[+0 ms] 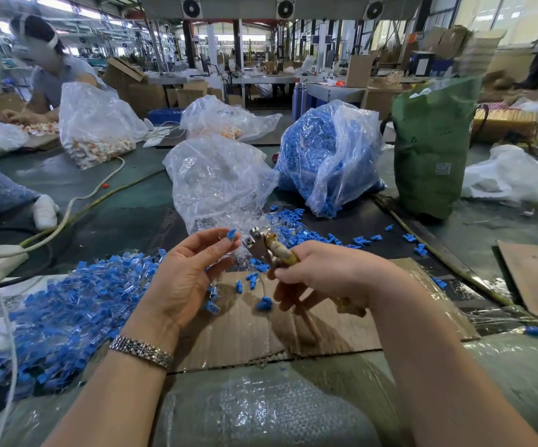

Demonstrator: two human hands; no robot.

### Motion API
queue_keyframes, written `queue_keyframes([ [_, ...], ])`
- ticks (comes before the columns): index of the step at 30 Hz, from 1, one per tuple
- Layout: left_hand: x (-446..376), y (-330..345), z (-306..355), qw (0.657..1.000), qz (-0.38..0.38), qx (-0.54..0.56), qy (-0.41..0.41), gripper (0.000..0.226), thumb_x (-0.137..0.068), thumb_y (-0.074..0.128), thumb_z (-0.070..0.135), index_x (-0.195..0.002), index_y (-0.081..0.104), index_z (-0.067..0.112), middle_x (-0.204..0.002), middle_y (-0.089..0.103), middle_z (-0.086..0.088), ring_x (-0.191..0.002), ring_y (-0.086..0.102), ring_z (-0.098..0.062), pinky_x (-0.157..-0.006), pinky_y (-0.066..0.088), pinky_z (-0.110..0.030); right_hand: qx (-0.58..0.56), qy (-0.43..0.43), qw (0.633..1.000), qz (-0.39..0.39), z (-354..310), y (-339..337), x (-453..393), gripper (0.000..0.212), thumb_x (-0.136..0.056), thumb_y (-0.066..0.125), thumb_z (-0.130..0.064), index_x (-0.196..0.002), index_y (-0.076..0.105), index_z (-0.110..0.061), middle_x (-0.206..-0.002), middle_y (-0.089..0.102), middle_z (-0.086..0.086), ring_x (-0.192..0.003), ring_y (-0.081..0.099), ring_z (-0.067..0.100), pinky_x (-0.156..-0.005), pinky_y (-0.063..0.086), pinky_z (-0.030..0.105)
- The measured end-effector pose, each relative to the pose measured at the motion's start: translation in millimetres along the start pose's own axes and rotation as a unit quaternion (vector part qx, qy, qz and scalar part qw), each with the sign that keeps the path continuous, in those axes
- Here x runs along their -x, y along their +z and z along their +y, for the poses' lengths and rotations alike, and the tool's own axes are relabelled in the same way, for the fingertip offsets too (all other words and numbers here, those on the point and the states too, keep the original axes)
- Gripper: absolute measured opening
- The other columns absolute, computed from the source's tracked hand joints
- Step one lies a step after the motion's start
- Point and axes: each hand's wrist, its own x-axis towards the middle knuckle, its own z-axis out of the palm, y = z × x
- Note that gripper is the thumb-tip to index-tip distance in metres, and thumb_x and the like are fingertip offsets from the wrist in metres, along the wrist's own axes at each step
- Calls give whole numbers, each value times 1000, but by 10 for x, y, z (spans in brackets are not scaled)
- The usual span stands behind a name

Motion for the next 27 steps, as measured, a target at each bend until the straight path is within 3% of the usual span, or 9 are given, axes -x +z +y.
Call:
queue_keyframes([
  [3,2,9,-8,1000,-12,-20,7,20,-77,72,8,-91,82,17,-104,77,-7,-97,73,-14,-81,61,-26,-10,-11,1000,-19,-9,87,-35,16,-105,50,-19,-100,56,-5,-85,76,7,-81,74,18,-92,57,52],
  [6,-8,-3,-16,999,-15,-39,12,20,-77,73,9,-91,82,19,-101,78,-5,-90,73,-12,-77,60,-23,-37,-20,999,-31,13,140,-61,15,-105,51,-19,-99,57,-7,-92,76,13,-86,74,23,-94,56,56],
  [13,-9,-37,-29,993,-28,-104,39,22,-76,77,15,-96,81,22,-103,78,-5,-94,72,-13,-80,58,-24,-41,-28,998,-36,29,149,-59,17,-105,51,-24,-103,58,-8,-97,76,14,-88,74,24,-93,56,55],
  [18,51,33,-21,985,-14,-162,62,26,-69,82,29,-95,81,24,-104,78,-9,-101,73,-23,-96,54,-39,-36,-38,998,-21,21,193,-74,31,-105,50,-37,-92,57,-9,-70,71,2,-66,69,20,-73,61,43],
  [23,71,65,-34,975,-1,-208,81,19,-77,76,21,-95,80,22,-102,79,-8,-103,74,-24,-94,58,-34,-7,-32,999,33,69,267,-143,44,-103,51,-45,-85,59,-6,-56,62,0,-53,63,21,-65,61,46],
  [27,73,62,-32,976,2,-202,82,18,-77,76,19,-94,80,21,-102,79,-9,-102,74,-23,-92,58,-28,19,-27,999,26,50,250,-166,47,-103,49,-48,-86,59,-6,-53,63,-2,-49,65,18,-56,58,35],
])
